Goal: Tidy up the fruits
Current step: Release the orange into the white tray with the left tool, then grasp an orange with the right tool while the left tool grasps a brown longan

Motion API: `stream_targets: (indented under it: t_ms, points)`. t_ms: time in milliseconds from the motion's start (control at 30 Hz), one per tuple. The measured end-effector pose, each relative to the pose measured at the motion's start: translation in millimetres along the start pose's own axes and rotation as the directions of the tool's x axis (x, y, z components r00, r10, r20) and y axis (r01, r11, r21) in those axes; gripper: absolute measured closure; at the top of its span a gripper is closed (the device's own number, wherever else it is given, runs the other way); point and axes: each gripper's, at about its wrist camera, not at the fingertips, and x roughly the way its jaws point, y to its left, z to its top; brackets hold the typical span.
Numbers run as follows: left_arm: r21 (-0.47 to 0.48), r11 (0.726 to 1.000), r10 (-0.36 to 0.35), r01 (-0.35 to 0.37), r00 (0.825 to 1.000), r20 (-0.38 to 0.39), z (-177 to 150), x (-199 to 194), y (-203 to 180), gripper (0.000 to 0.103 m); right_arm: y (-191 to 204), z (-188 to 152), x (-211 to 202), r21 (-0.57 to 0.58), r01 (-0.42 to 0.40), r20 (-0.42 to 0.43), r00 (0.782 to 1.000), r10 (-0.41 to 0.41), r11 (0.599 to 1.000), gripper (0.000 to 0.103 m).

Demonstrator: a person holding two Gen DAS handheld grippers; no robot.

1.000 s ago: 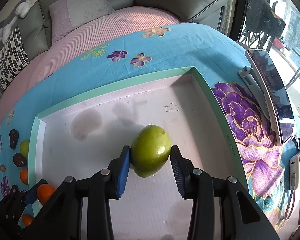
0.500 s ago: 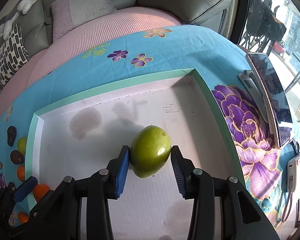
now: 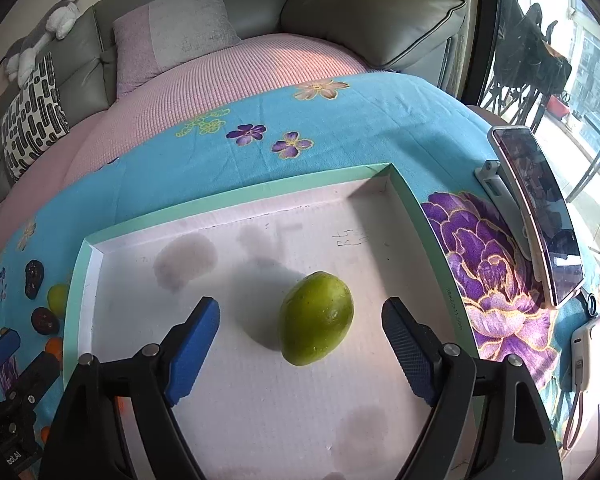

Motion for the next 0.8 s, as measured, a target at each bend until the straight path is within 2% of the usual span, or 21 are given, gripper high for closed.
stream_targets:
  t_ms: [33,67,400,633,800]
  points:
    - [-0.021,1.000,0.012,-0.012,1.000,-0.001,0,1,6,0.004,1,-1,0,0.000,-0.001,0.004,1.000,0.001,1.000,0.008]
    - [-0.041,0.999,0.024,-0.024,1.000,-0.002,0,3,12,0.000,1,0,-1,-0.002,-0.002,0.009,1.000,0.002,1.000,0.008]
    - [-0.130,0.987,0.092,-0.090,0.996,0.010,-4,12,38,0.000,7,-2,-8,-0.033,-0.015,0.083,0.996,0.017,0.999,0.008]
    - [-0.176,0.983,0.064,-0.051,0.996,0.069,-6,2,58,0.000,12,-2,-14,-0.061,-0.011,0.124,0.992,0.018,0.998,0.008]
    - [-0.246,0.969,0.055,-0.027,0.993,0.105,-7,-12,92,0.000,18,-2,-15,-0.070,-0.010,0.134,0.991,0.019,0.998,0.008]
